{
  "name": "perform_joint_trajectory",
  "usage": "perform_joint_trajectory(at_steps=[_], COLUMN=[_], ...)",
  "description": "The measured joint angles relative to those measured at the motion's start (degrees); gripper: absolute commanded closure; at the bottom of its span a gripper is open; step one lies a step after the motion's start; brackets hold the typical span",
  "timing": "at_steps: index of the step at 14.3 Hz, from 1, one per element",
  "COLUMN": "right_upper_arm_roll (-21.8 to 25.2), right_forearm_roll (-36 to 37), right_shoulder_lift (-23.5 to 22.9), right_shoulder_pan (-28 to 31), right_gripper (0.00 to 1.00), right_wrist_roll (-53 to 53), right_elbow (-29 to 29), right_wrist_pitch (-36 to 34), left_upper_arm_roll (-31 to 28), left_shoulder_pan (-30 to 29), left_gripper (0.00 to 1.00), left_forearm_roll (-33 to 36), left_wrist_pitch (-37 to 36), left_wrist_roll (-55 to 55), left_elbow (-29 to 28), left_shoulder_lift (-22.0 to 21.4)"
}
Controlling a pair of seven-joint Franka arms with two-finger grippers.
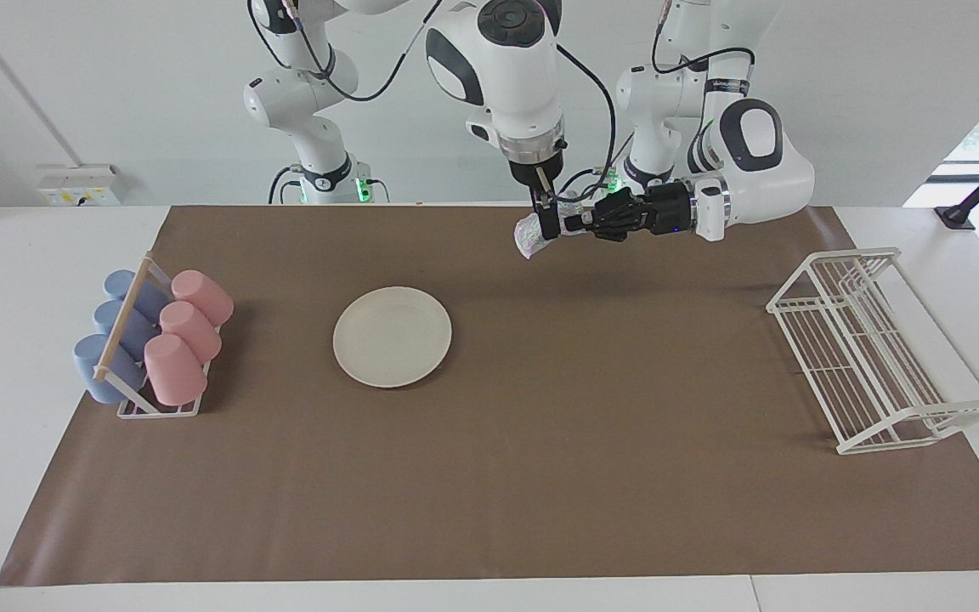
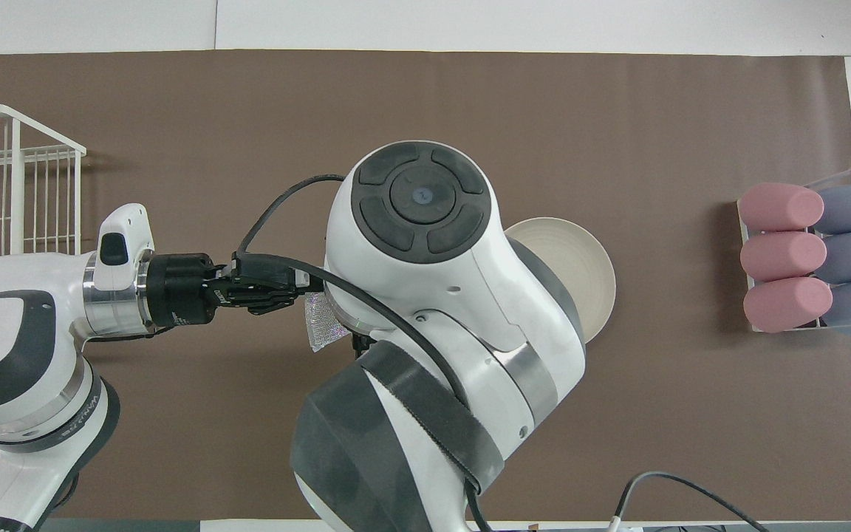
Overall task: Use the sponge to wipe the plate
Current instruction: 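Rub the plate against the sponge held by the left gripper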
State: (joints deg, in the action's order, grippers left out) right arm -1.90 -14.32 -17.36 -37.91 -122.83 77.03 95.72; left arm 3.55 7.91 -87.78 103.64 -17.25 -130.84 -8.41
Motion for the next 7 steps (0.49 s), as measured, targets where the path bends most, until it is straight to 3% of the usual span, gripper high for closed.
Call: perform_joint_trajectory(at_steps=[2, 4, 7], right_upper_arm_roll=[0.0, 0.4, 0.9], right_forearm_roll=[0.0, 0.0, 0.0], right_shoulder_lift=[0.6, 1.2, 2.2], right_shoulder_pan=[0.0, 0.1, 0.7], right_gripper=[0.73, 1.0, 1.0], right_wrist_roll=[1.2, 3.8, 7.4], right_elbow=[0.8, 1.0, 1.0], right_wrist_pitch=[0.0, 0.2, 0.7], left_upper_arm_roll=[0.0, 0.0, 0.2], left_shoulder_pan=[0.0, 0.0, 0.0], left_gripper=[1.0, 1.0, 1.0], left_forearm_roll=[0.0, 0.0, 0.0], left_wrist_pitch=[-0.1, -0.5, -1.1], left_wrist_roll=[0.0, 0.0, 0.0], left_elbow=[0.0, -0.1, -0.1], left_shoulder_lift=[0.0, 0.0, 0.0])
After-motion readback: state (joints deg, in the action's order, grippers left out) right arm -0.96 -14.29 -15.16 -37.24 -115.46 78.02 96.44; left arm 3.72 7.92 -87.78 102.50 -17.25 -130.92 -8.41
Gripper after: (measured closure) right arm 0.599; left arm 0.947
